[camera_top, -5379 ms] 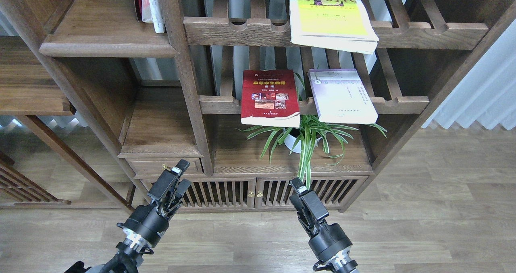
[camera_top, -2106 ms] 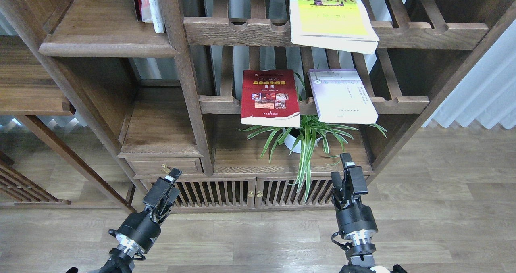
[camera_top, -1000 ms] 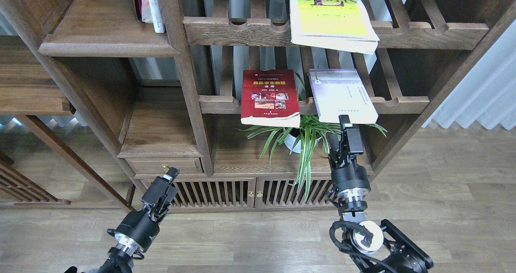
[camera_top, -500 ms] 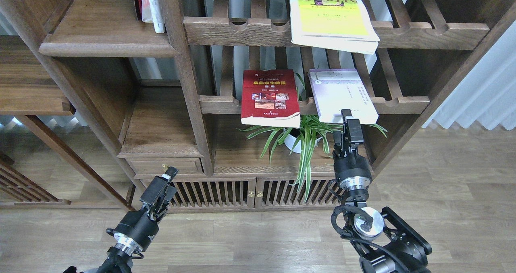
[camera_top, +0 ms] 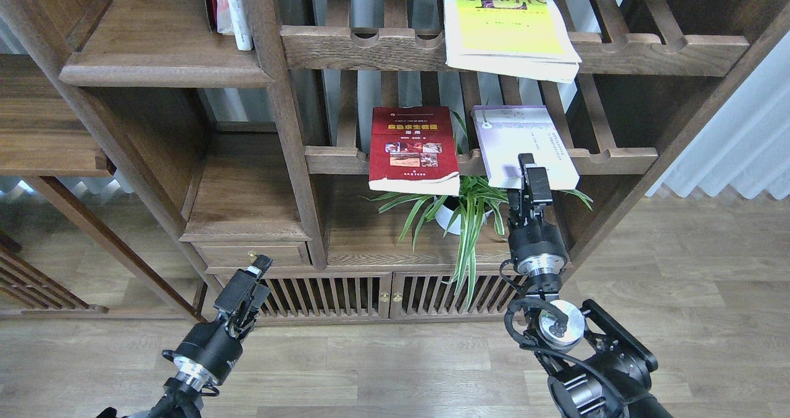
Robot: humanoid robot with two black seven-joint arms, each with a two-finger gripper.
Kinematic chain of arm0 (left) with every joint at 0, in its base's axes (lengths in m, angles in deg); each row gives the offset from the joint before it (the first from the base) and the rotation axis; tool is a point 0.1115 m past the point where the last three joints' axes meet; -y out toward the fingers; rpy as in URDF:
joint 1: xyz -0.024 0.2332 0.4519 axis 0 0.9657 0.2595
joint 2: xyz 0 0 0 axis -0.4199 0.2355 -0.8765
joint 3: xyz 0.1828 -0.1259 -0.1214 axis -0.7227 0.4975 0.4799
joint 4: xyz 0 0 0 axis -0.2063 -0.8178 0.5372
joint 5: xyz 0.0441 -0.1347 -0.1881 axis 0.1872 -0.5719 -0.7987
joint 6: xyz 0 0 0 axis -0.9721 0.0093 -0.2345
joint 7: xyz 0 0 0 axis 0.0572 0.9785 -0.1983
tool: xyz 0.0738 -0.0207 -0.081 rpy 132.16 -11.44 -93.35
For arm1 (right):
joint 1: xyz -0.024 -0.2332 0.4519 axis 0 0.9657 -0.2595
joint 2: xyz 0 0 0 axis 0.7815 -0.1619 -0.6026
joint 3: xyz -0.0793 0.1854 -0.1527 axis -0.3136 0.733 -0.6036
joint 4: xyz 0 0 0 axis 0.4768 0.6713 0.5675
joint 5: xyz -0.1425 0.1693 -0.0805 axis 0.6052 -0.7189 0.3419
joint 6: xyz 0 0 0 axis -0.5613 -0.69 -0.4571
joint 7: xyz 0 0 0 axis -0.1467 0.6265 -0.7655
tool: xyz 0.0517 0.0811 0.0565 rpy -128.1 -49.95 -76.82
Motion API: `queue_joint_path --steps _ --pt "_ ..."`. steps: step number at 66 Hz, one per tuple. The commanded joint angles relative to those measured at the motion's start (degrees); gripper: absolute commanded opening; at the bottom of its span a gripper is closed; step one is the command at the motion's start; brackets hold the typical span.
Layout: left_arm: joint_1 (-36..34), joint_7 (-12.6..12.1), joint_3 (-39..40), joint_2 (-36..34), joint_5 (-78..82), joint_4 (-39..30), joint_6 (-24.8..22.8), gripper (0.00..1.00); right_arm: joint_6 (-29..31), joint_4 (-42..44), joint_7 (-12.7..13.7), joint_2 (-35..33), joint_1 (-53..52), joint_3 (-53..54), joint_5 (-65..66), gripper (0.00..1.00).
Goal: Organize books on shelf
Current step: 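Grip the white book's lower edge with the right gripper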
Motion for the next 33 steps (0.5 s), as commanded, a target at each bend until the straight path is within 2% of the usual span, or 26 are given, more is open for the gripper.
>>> queue_joint_path --steps 1,25,33 --pt "0.0 0.0 0.0 0.0 0.0 0.0 0.0 1.00 -0.1 0.8 0.0 0.0 -0.3 0.0 0.0 0.99" --pt "-0.1 -0.1 -0.1 0.1 0.0 0.0 0.0 1.00 -0.6 3.1 -0.1 0.0 -2.3 0.0 0.1 0.98" --pt "0.0 0.0 0.0 0.0 0.0 0.0 0.0 1.00 -3.0 3.1 -0.3 0.0 -2.7 0.2 0.0 0.97"
